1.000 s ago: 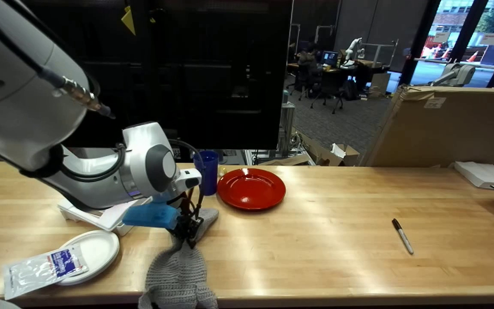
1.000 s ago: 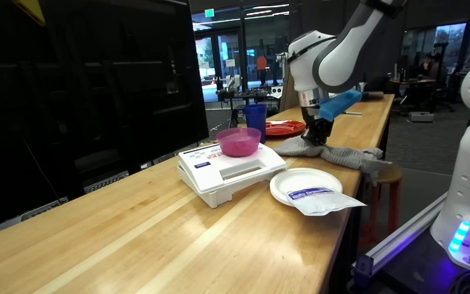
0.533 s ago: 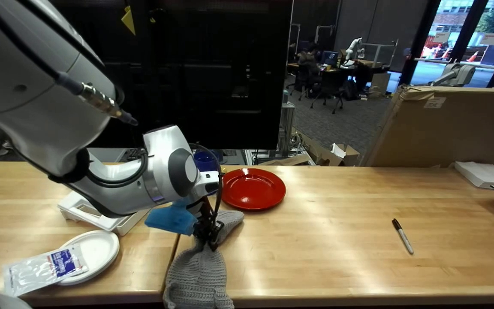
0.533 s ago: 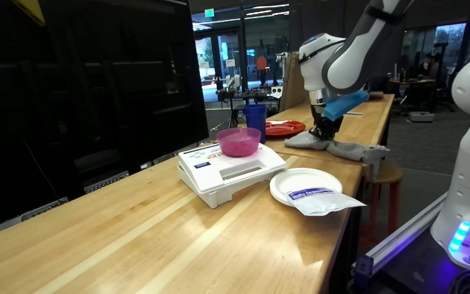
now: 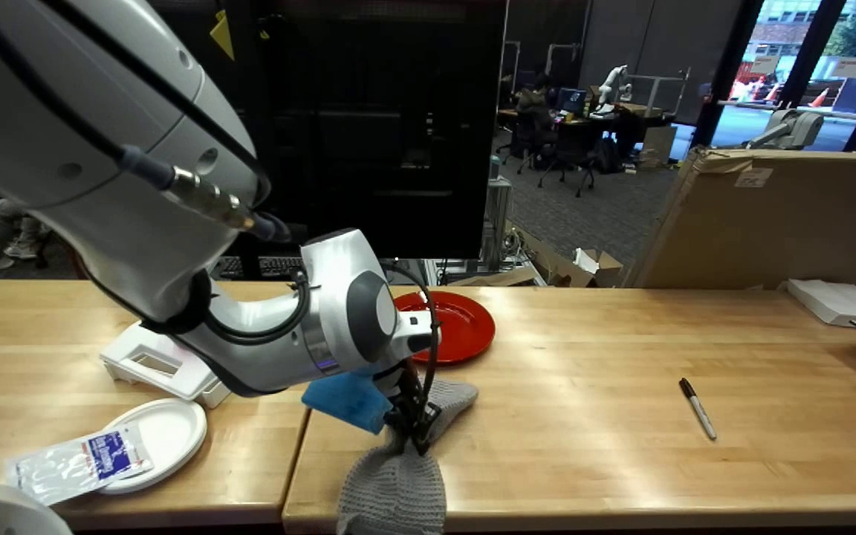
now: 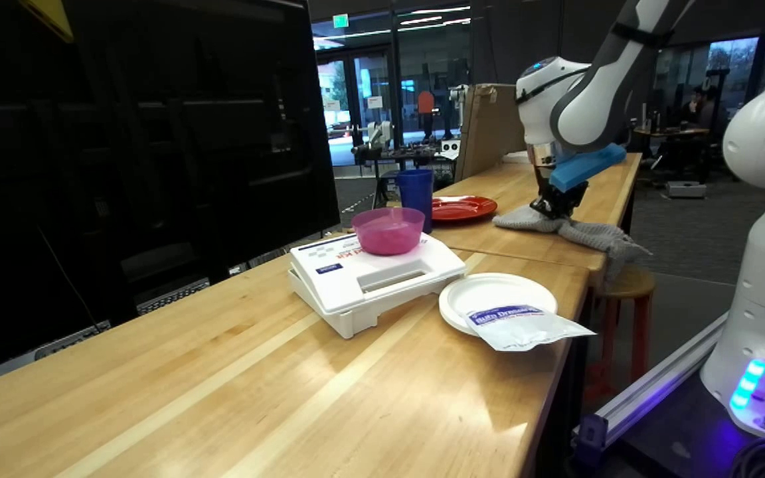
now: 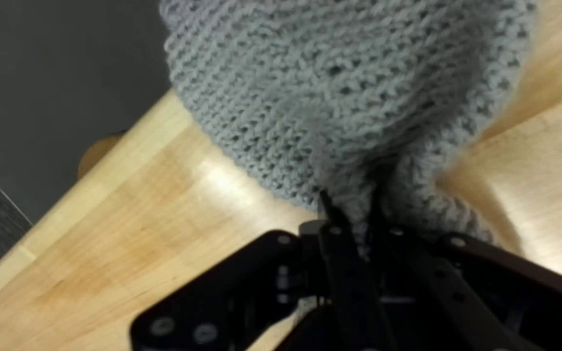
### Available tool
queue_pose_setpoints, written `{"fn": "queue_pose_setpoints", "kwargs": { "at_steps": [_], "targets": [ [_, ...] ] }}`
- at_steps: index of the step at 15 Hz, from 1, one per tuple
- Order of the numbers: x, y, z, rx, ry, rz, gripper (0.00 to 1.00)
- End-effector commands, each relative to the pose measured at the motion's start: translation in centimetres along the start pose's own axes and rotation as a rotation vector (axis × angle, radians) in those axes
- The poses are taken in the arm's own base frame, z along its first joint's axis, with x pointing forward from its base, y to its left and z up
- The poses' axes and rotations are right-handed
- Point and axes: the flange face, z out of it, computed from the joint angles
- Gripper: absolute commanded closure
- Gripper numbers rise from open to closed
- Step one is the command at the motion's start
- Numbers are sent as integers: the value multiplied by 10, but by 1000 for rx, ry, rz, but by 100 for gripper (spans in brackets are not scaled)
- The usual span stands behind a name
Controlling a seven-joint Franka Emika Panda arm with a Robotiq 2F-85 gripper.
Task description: Use the grey cloth to wipe the table
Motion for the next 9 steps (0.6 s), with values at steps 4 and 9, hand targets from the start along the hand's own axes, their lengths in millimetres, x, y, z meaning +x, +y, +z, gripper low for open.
{"fn": "queue_pose_setpoints", "kwargs": {
  "at_steps": [4, 9],
  "targets": [
    [0, 40, 32, 5, -10, 71, 98],
    [19, 60, 41, 46, 27, 131, 98]
  ]
}}
